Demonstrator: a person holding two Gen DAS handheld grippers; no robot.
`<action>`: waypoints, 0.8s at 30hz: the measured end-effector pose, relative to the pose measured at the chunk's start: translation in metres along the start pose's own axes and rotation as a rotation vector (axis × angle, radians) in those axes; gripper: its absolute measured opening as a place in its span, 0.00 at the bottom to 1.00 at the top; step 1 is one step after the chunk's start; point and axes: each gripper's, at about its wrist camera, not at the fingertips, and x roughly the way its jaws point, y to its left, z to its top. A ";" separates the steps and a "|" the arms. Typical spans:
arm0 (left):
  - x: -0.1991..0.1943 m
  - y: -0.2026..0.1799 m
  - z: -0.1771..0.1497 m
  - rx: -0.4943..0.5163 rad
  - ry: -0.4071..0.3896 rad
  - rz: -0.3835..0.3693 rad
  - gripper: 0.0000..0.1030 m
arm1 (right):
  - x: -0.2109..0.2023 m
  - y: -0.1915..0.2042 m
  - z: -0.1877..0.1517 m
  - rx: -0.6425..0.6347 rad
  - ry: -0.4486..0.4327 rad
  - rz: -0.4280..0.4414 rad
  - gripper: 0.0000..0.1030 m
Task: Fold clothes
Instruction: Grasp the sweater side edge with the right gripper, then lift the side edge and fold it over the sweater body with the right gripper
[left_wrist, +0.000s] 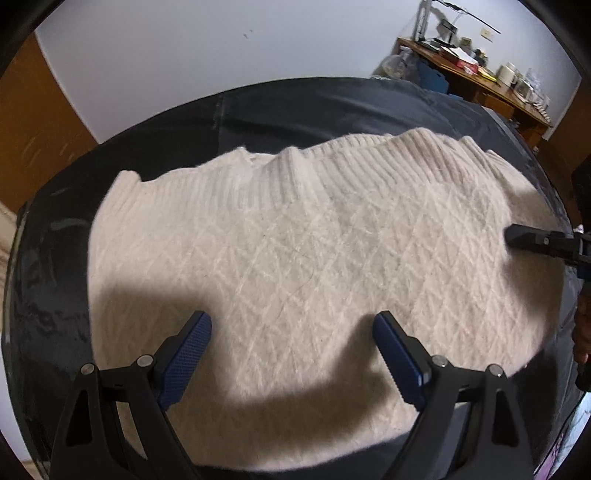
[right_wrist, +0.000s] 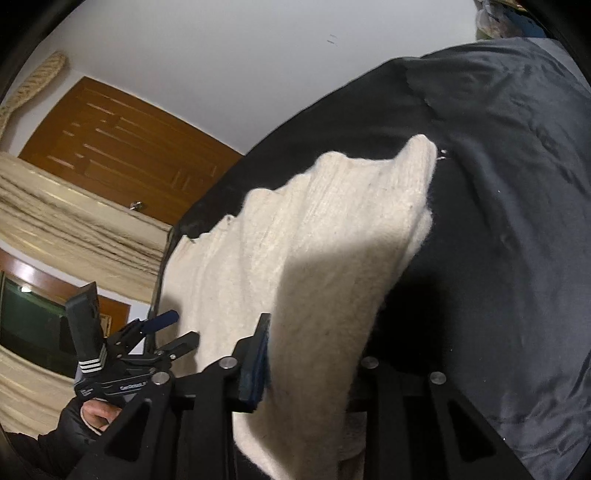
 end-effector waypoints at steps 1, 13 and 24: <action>0.001 0.001 0.000 0.006 -0.001 -0.014 0.89 | 0.002 -0.002 0.000 0.006 0.006 -0.009 0.55; 0.011 0.014 0.002 0.072 -0.024 -0.069 0.96 | 0.019 0.009 0.002 -0.003 0.041 -0.022 0.34; 0.006 0.034 0.006 0.086 -0.043 -0.168 0.99 | -0.016 0.099 0.002 -0.068 -0.088 -0.041 0.31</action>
